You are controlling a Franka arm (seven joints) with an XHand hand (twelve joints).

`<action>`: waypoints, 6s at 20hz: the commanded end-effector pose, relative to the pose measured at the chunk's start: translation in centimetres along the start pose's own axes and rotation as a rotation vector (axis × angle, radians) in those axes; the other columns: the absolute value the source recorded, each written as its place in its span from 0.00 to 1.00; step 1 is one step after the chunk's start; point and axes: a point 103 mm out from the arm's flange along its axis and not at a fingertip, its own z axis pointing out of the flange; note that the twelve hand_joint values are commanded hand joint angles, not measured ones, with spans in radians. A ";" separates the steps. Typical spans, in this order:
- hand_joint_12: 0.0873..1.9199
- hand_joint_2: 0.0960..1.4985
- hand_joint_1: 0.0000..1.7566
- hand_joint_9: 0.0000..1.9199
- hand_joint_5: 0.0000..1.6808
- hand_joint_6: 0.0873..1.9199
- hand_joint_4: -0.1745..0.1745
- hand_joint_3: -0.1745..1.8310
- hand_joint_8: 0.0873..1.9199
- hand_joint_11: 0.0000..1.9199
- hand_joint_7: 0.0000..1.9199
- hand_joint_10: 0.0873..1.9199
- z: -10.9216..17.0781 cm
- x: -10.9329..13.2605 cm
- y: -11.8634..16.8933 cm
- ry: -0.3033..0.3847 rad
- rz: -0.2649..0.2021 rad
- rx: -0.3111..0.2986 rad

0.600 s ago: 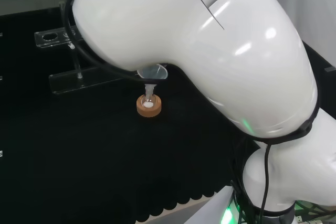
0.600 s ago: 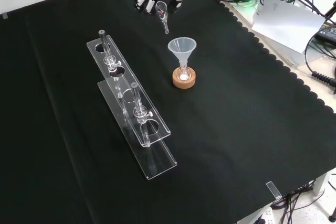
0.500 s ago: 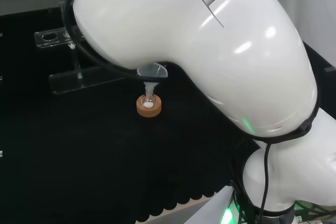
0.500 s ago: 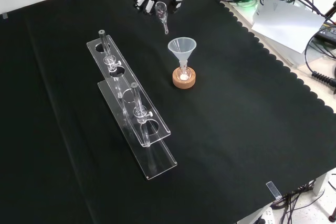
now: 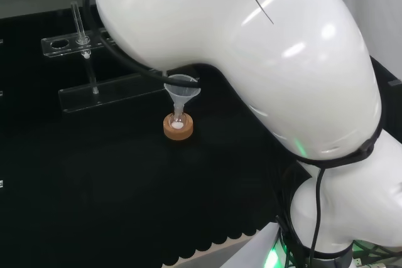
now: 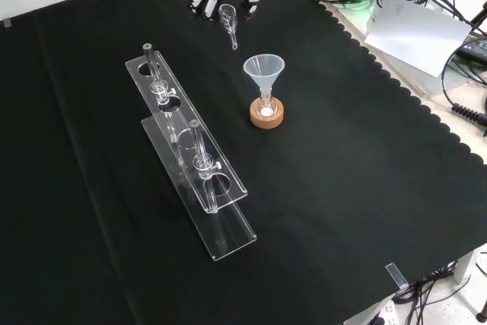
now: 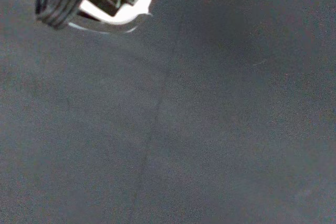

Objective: Put the weighing funnel back on the table.

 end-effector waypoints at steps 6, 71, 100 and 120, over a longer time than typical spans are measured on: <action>0.64 0.37 0.62 0.47 0.68 0.49 1.00 0.51 0.29 0.30 0.33 0.22 3.0 -1.8 3.8 0.080 -0.011 -0.018; 0.62 0.37 0.62 0.48 0.68 0.49 1.00 0.50 0.28 0.33 0.35 0.20 16.1 -4.2 16.4 0.206 -0.007 0.076; 0.62 0.38 0.62 0.48 0.68 0.49 1.00 0.50 0.28 0.33 0.35 0.20 16.8 -3.6 17.9 0.176 -0.003 0.068; 0.67 0.47 0.51 0.35 0.45 0.42 0.57 0.37 0.33 0.21 0.20 0.27 16.0 -3.5 16.7 0.204 0.017 0.081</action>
